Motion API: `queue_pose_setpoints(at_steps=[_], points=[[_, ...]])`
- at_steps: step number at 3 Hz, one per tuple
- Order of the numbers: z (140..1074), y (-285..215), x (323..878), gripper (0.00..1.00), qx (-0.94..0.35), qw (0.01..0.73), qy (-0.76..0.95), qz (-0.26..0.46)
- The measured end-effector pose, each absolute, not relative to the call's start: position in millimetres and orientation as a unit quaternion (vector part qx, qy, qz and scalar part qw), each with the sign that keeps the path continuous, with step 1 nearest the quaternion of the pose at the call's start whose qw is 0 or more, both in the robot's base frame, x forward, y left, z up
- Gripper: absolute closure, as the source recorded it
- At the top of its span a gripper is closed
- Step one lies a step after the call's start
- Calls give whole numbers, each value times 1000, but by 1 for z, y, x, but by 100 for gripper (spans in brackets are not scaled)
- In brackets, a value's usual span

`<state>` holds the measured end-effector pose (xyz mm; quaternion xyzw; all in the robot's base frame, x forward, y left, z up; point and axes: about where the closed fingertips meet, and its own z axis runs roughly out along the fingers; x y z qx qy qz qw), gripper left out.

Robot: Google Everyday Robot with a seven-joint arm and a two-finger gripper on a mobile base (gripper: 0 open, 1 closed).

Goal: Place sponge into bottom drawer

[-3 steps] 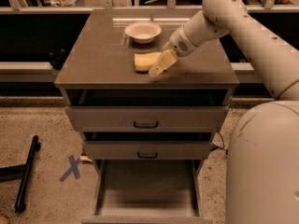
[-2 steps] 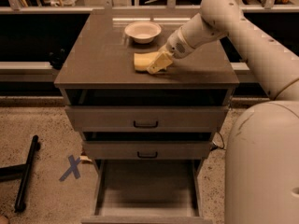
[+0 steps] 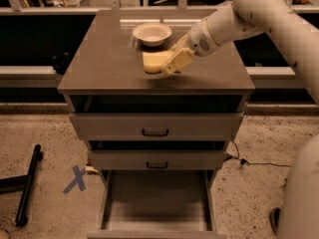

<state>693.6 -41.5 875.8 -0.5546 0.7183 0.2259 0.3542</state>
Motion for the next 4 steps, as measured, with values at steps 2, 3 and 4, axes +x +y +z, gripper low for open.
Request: queue_pose_setpoints(at_steps=[2,3,4], points=[[855,-86,606,100,-535,319,756,198],[855,-86,606,100,-535,319,756,198],[819,-88,591,100,-515,302,770,226]])
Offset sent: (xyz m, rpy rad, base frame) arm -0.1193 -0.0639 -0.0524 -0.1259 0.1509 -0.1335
